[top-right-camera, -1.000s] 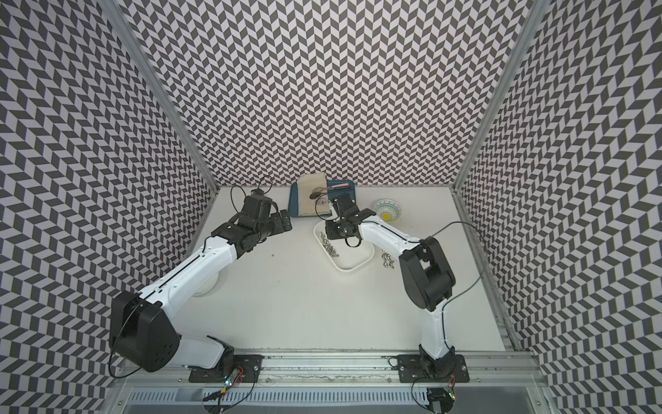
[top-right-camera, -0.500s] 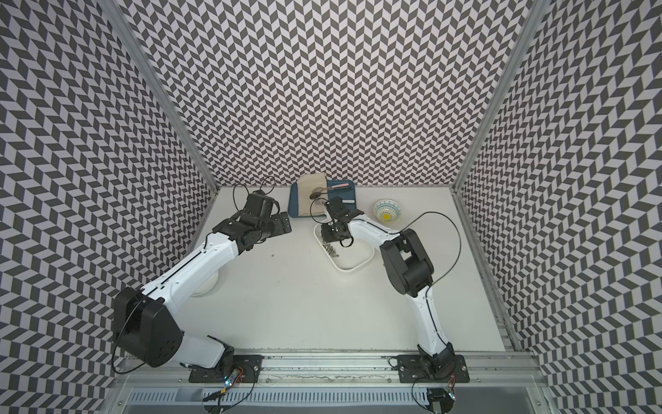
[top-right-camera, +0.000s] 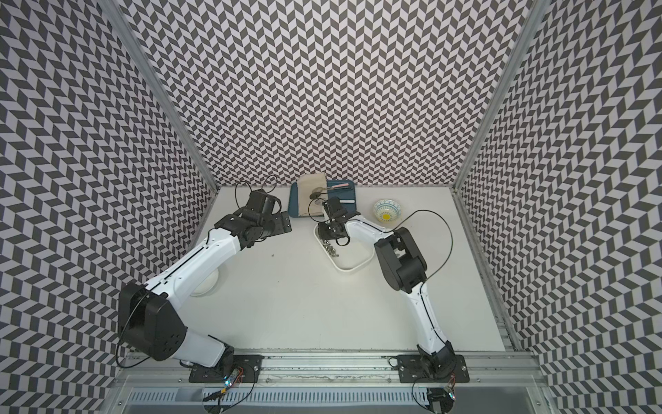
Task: Take out the wing nut from the storage box
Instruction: Pick up the wing nut from the storage box.
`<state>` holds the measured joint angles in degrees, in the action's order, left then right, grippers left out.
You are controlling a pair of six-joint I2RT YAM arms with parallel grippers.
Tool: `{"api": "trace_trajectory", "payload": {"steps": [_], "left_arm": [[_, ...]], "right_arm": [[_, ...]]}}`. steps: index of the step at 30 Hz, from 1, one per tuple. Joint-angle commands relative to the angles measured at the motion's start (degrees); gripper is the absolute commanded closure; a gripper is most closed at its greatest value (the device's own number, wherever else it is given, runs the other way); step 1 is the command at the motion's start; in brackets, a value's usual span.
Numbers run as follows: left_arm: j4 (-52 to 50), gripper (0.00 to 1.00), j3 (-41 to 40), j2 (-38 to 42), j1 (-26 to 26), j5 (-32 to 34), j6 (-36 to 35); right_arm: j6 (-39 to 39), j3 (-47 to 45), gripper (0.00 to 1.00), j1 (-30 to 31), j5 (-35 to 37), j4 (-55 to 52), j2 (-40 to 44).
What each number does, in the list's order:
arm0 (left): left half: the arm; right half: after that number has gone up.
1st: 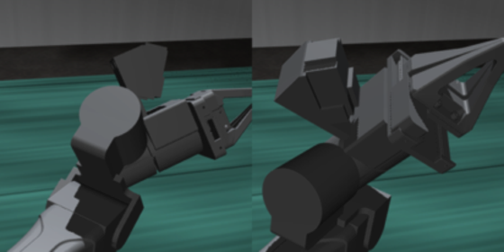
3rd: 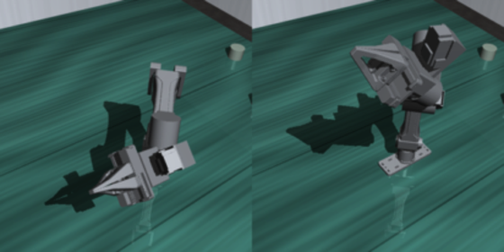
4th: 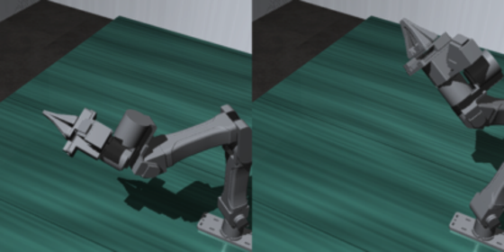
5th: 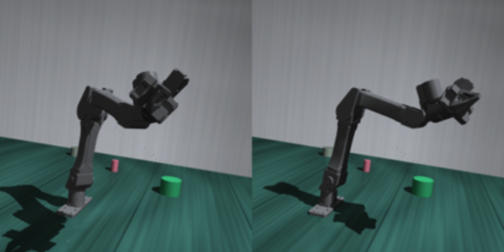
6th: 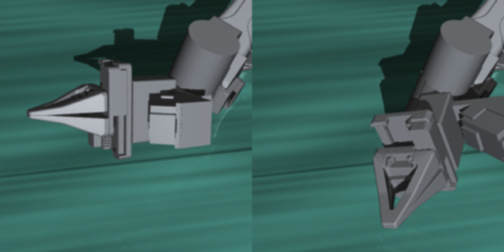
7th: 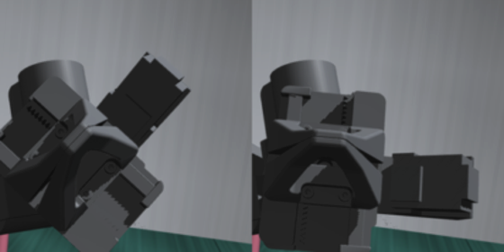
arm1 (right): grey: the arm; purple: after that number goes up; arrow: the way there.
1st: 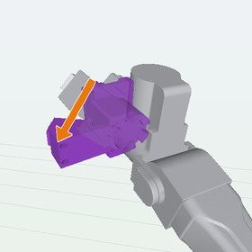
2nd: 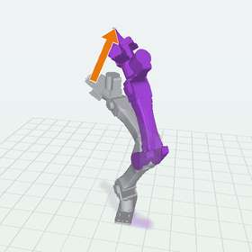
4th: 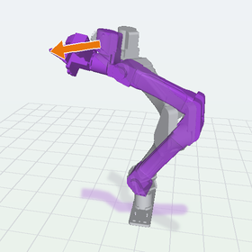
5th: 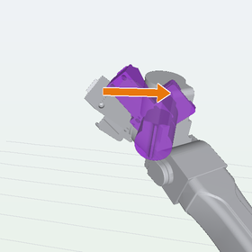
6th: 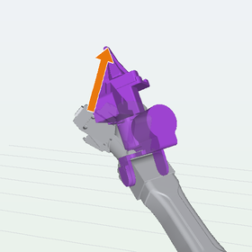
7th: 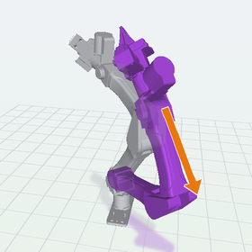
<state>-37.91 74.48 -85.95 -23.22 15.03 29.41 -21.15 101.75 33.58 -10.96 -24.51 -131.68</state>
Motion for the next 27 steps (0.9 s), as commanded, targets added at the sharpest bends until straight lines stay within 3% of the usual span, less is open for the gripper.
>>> {"api": "trace_trajectory", "payload": {"steps": [1,10,19,27], "left_arm": [[-1.4,0.05,2.2,-0.9,0.0,1.5,-0.8],[-2.1,0.05,3.5,-1.3,0.1,1.8,-1.2],[-2.3,0.05,4.5,-1.9,0.1,1.4,-1.5],[-1.8,0.05,4.8,-2.1,-0.1,0.9,-1.1]], "right_arm": [[-1.1,1.9,0.72,0.2,-0.7,3.0,-1.7],[-1.5,4.4,0.76,-0.7,7.8,-1.8,-4.4],[-3.6,-1.2,0.76,-4.5,8.6,0.1,1.1],[-3.9,-3.8,0.75,-4.6,5.2,3.3,5.7]]}}
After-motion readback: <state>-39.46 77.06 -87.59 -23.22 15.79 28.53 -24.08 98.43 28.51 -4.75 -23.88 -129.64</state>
